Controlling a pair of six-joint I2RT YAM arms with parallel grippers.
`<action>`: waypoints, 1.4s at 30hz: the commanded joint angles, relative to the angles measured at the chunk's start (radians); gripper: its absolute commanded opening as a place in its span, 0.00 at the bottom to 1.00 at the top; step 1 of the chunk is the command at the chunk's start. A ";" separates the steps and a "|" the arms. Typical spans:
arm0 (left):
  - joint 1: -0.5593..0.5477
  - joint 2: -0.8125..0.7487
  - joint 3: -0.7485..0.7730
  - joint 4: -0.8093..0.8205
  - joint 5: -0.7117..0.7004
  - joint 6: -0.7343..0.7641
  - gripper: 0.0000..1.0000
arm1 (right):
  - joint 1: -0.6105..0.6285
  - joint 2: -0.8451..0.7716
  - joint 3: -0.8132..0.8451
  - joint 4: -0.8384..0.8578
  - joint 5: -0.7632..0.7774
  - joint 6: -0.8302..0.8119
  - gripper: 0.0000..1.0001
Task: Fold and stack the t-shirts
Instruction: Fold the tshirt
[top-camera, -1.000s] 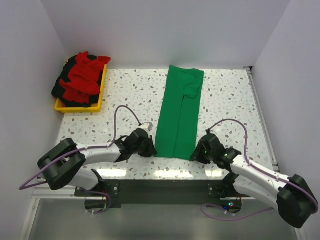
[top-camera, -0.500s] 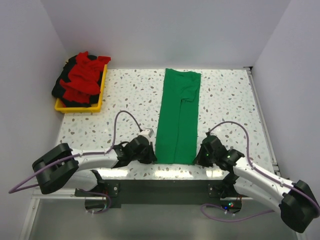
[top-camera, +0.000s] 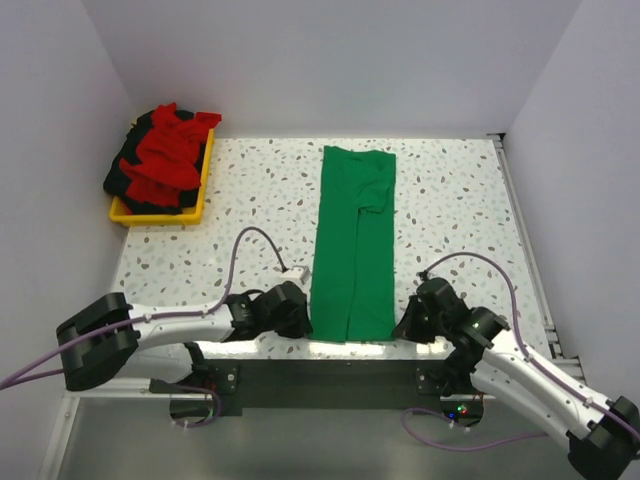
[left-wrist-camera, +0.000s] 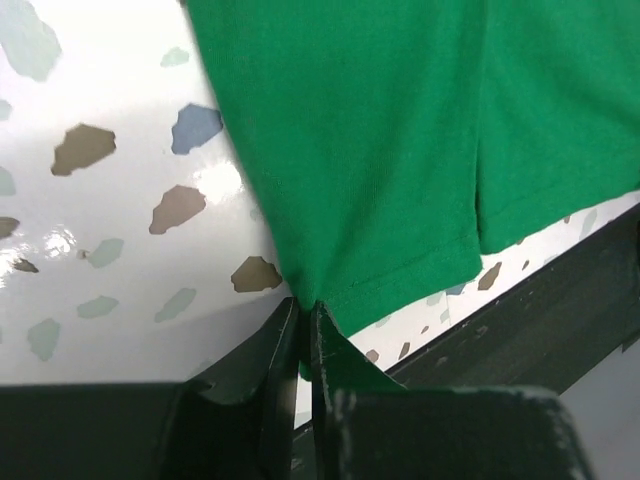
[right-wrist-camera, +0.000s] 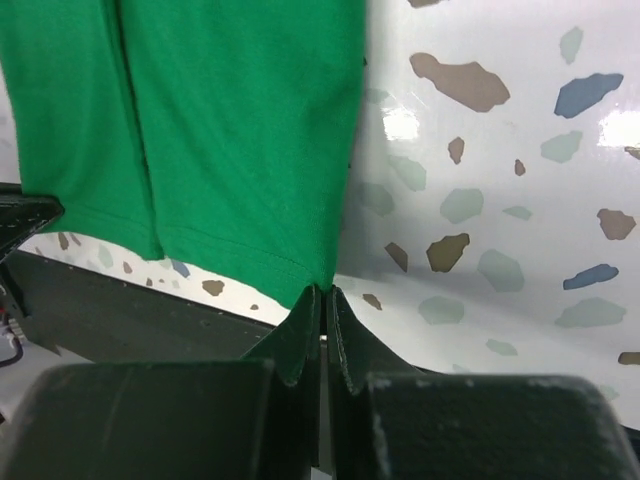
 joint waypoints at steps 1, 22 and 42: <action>0.002 0.012 0.128 -0.085 -0.080 0.044 0.15 | 0.002 0.029 0.103 -0.020 0.023 -0.023 0.00; 0.395 0.491 0.753 -0.122 0.013 0.196 0.14 | -0.274 0.801 0.615 0.348 0.105 -0.223 0.00; 0.469 0.363 0.443 -0.041 0.090 0.176 0.36 | -0.315 0.747 0.416 0.471 -0.090 -0.227 0.00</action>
